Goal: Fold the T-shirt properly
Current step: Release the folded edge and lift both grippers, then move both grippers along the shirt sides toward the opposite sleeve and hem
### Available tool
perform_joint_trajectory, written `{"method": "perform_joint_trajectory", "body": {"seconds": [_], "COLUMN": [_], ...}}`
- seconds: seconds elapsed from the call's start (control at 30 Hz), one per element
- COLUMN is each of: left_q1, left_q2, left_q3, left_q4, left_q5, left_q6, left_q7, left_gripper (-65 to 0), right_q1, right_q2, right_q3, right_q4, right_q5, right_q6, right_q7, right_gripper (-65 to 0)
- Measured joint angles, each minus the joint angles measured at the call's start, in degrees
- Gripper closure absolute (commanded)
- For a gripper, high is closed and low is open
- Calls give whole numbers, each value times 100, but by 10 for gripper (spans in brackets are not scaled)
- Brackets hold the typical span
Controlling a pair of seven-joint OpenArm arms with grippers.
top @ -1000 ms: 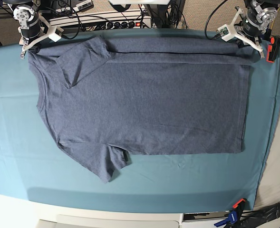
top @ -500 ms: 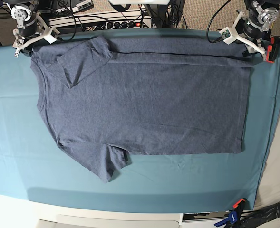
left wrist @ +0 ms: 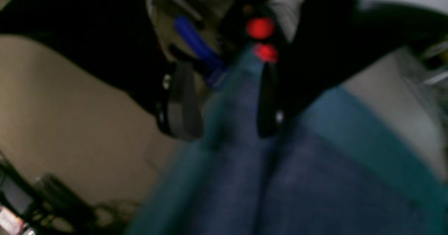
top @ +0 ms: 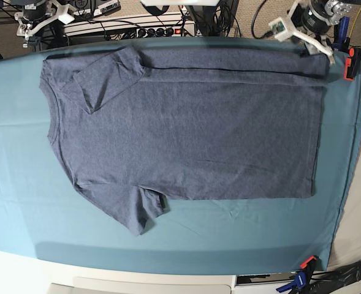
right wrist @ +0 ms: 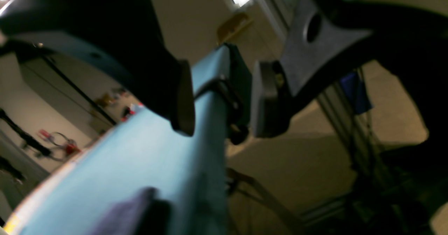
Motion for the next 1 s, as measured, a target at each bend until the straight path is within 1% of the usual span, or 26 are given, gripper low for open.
{"method": "perform_joint_trajectory", "body": {"seconds": [0.07,0.17,0.23,0.3,0.37,0.43,0.47,0.5,0.57,0.63,0.7,0.77,0.8,0.83,0.9,0.93,1.0], "left_q1": [83,122,140,66,-149,-450,-612,-789,-1167,-1565,-1869,-2074,-2175,-2269,-2415,-2459,-2612], "left_q2": [7,9,9,13,4,-28,-39,-55,-61,-61,-50,-55,-55,-57,-48,-37,-20], "left_q3": [-81,-413,-767,-1158,-1609,-2041,-2216,-2396,-2667,-2745,-2721,-2719,-2728,-2730,-2715,-2719,-2719], "left_q4": [216,343,334,332,330,332,330,330,332,332,348,345,286,103,-400,-664,-1182], "left_q5": [-103,-96,-271,-396,-802,-1471,-1832,-2232,-2887,-3418,-3884,-4033,-4083,-4260,-4378,-4426,-4704], "left_q6": [-76,-52,-70,-94,-131,-260,-321,-424,-555,-686,-887,-925,-960,-984,-1014,-973,-1163], "left_q7": [245,249,328,247,63,-81,-153,-234,-402,-498,-586,-612,-662,-761,-758,-796,-828], "left_gripper": [-302,-300,-300,-300,-300,-300,-300,-300,-300,-300,-300,-300,-300,-300,-300,-300,-300], "right_q1": [-146,-275,-282,-249,-50,363,579,846,1403,2079,2719,3171,3327,3451,3711,3877,4227], "right_q2": [2,4,-2,-85,-203,-313,-361,-402,-503,-664,-988,-1331,-1491,-1606,-1700,-1733,-1762], "right_q3": [-7,0,61,334,776,1259,1478,1696,2006,2096,2092,2090,2085,2083,2079,2079,2085], "right_q4": [345,859,1211,1633,1982,2341,2461,2503,2470,2455,2461,2339,2164,1930,1357,1045,393], "right_q5": [-251,-564,-634,-686,-636,-66,229,645,1506,2096,2468,2857,3029,3248,3757,3958,4435], "right_q6": [-306,-730,-940,-1117,-1189,-1237,-1263,-1276,-1235,-1237,-1272,-1296,-1294,-1292,-1220,-1220,-1115], "right_q7": [-129,-520,-691,-660,-603,-485,-323,-87,50,269,372,671,756,796,901,999,1163], "right_gripper": [-275,-274,-274,-274,-274,-274,-274,-274,-274,-274,-274,-274,-274,-274,-274,-274,-274]}}
